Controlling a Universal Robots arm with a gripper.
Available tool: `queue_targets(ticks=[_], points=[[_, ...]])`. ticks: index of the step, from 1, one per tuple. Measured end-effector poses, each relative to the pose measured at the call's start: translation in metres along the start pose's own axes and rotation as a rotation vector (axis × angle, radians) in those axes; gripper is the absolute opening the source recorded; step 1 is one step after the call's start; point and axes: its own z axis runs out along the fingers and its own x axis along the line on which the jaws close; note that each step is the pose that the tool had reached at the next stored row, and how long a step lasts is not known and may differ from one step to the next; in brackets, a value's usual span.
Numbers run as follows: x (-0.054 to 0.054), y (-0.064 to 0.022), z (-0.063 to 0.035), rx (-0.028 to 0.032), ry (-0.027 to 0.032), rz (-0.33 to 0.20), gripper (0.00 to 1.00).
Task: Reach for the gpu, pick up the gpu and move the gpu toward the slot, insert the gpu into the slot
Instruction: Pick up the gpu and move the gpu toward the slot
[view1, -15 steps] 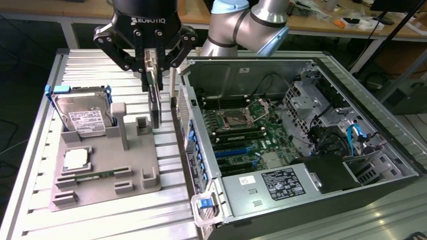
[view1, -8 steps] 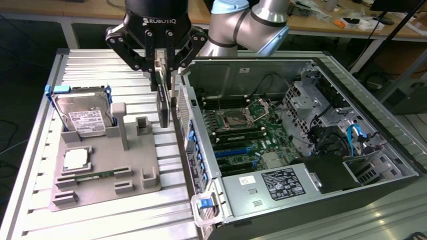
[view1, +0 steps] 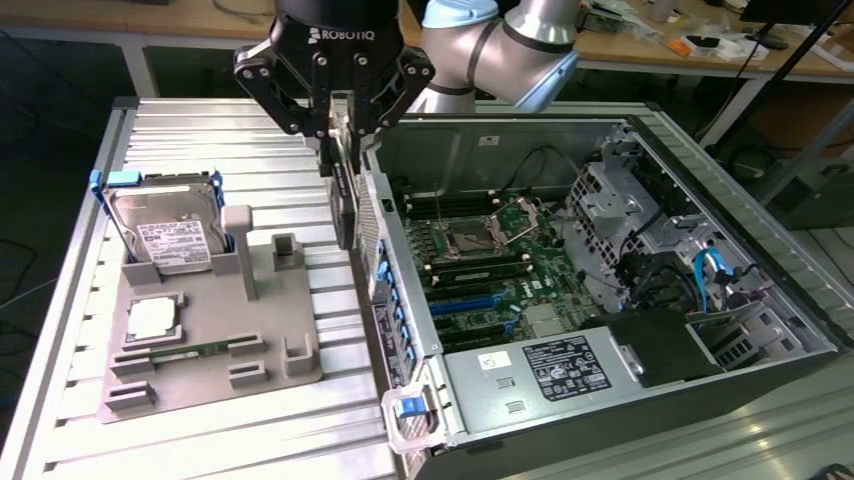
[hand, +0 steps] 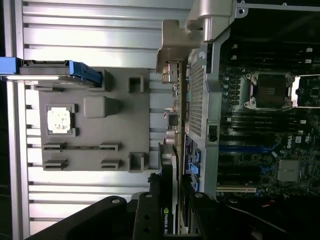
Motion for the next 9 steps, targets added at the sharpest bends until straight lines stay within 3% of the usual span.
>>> queue_targets(ticks=[9], points=[[-0.014, -0.0004, 0.0003, 0.0001, 0.0002, 0.000, 0.27]])
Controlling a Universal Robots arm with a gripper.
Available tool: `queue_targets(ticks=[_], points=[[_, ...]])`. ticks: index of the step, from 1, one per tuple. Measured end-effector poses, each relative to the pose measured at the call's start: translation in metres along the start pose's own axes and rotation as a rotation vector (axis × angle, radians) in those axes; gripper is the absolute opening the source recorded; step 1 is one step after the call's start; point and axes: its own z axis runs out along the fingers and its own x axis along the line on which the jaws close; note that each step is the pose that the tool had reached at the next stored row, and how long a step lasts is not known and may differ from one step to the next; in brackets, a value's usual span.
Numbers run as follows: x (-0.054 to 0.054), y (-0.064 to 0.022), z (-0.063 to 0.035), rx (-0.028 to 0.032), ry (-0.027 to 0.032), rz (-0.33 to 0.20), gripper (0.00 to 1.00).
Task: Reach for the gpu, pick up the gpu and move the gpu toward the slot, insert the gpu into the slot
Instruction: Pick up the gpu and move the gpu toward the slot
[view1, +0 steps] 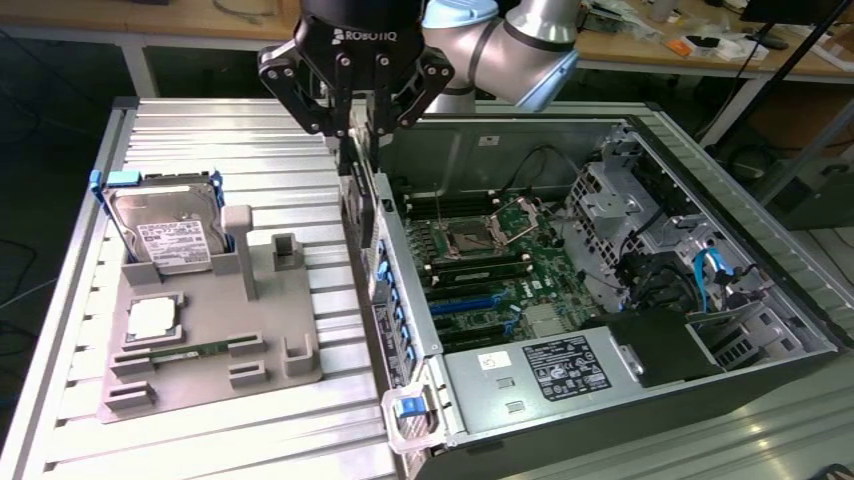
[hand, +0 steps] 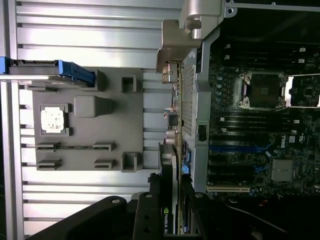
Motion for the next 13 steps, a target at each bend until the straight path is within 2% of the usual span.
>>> queue_targets(ticks=[13], points=[[-0.020, -0.0006, 0.0006, 0.0000, 0.0000, 0.000, 0.27]])
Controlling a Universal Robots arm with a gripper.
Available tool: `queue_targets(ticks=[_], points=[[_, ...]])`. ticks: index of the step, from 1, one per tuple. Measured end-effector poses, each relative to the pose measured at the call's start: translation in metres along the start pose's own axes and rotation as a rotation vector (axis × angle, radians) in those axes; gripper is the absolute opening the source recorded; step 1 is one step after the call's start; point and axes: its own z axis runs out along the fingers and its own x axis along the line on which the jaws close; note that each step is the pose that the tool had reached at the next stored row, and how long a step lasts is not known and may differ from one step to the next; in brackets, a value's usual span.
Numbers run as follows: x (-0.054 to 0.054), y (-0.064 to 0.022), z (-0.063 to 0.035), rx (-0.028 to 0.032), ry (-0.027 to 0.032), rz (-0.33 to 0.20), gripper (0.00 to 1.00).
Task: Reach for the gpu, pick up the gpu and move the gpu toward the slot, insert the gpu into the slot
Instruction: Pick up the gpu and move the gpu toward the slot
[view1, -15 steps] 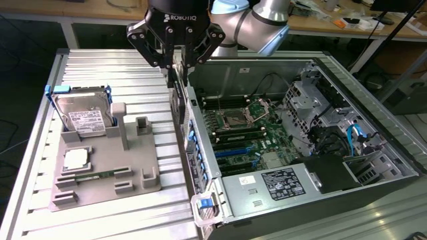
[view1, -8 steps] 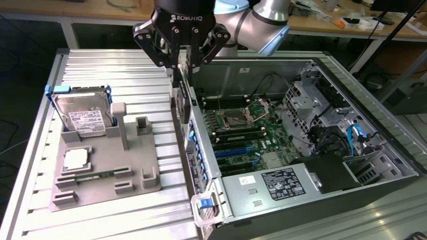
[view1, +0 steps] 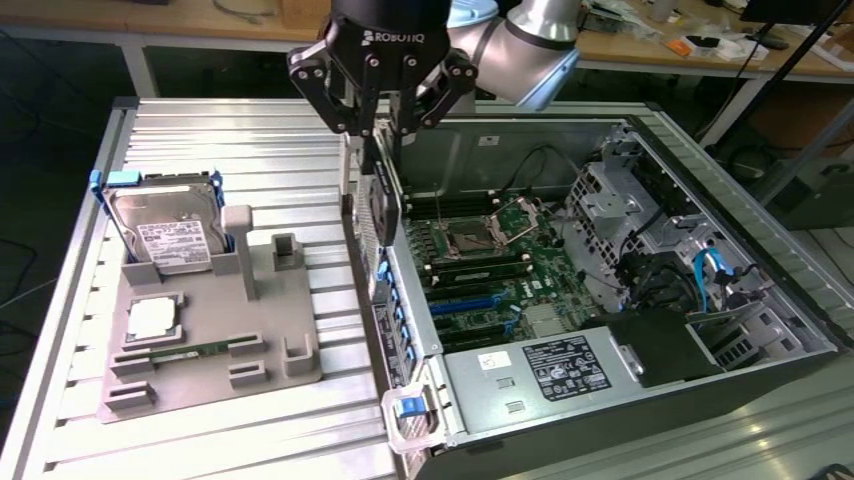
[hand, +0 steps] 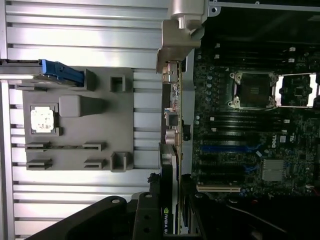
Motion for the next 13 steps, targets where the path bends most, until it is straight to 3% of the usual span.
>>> queue_targets(ticks=[13], points=[[-0.027, -0.0008, 0.0010, 0.0000, 0.0000, 0.000, 0.27]])
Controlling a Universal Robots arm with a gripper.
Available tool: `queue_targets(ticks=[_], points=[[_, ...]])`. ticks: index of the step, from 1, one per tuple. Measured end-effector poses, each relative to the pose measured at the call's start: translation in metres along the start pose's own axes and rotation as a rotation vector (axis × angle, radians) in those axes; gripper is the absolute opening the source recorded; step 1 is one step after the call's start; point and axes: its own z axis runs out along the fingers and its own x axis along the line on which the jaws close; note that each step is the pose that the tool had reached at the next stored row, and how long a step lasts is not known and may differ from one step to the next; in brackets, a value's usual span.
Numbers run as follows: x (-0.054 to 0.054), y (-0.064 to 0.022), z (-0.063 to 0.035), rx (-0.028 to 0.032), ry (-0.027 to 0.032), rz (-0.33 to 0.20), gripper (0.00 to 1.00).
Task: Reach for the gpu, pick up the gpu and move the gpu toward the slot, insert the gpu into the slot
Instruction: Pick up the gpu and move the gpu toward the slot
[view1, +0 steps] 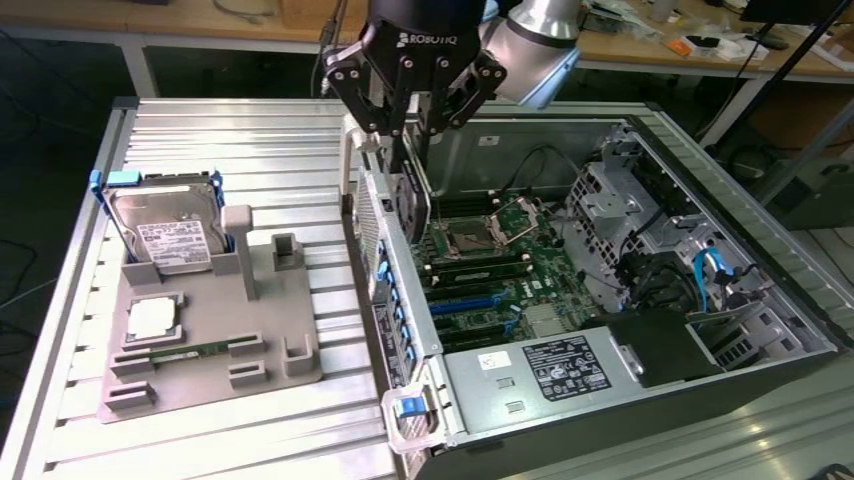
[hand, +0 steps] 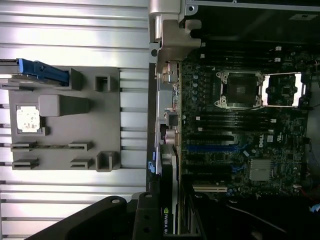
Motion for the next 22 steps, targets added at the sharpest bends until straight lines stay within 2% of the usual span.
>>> queue_targets(ticks=[22], points=[[-0.058, -0.0017, 0.0019, 0.0000, 0.0000, 0.000, 0.27]])
